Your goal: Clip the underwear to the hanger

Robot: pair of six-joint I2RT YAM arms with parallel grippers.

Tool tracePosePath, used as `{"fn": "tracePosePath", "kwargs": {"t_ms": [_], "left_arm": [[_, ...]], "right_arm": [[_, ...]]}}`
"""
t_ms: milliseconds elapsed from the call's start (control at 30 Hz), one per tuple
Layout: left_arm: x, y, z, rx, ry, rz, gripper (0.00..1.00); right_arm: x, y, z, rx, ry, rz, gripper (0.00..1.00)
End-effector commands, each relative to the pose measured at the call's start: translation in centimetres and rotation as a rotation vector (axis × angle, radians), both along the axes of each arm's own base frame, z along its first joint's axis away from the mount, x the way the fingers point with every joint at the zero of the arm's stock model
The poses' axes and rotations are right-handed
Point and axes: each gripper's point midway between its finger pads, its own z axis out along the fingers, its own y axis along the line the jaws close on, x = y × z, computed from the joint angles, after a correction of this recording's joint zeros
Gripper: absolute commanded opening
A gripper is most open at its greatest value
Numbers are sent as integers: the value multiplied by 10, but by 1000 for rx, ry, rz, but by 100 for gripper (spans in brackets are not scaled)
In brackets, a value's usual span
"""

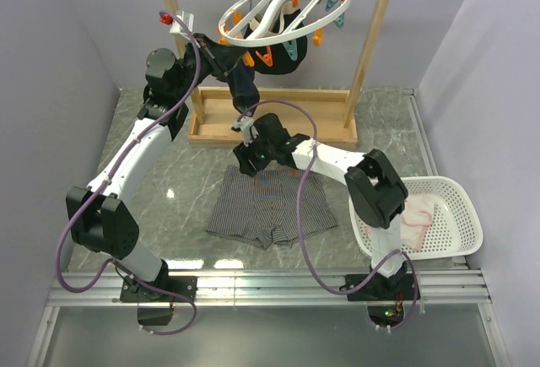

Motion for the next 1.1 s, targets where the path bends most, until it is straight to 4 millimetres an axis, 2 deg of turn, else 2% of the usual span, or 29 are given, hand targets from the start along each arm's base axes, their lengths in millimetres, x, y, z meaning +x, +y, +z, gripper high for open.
{"fn": "tracePosePath", "kwargs": {"t_ms": [0,167,233,433,700,800,900,1067], "left_arm": [[-9,-1,27,-28,-81,-16,0],[-9,-2,28,-35,-84,-19,0],[-9,-2,28,-36,-82,-23,0],[-11,-2,29,-37,-84,-25,0],[-11,-2,27,-35,-82,-26,0],[-12,-2,28,-35,-84,-27,0],[-11,-2,27,-35,-82,-24,0],[-12,-2,27,-42,-83,-27,0]], "right_arm": [[-2,2,1,-62,28,-29,63],[-7,-3,-34,-150,85,-48,64],[-3,-2,-42,-170,98,-64,64],[7,4,-42,-166,81,-84,64],[9,12,-27,-137,41,-14,70],[12,11,-31,-159,41,-15,72],[17,10,-39,-185,48,-29,80],[23,2,-60,-266,91,-80,84]]}}
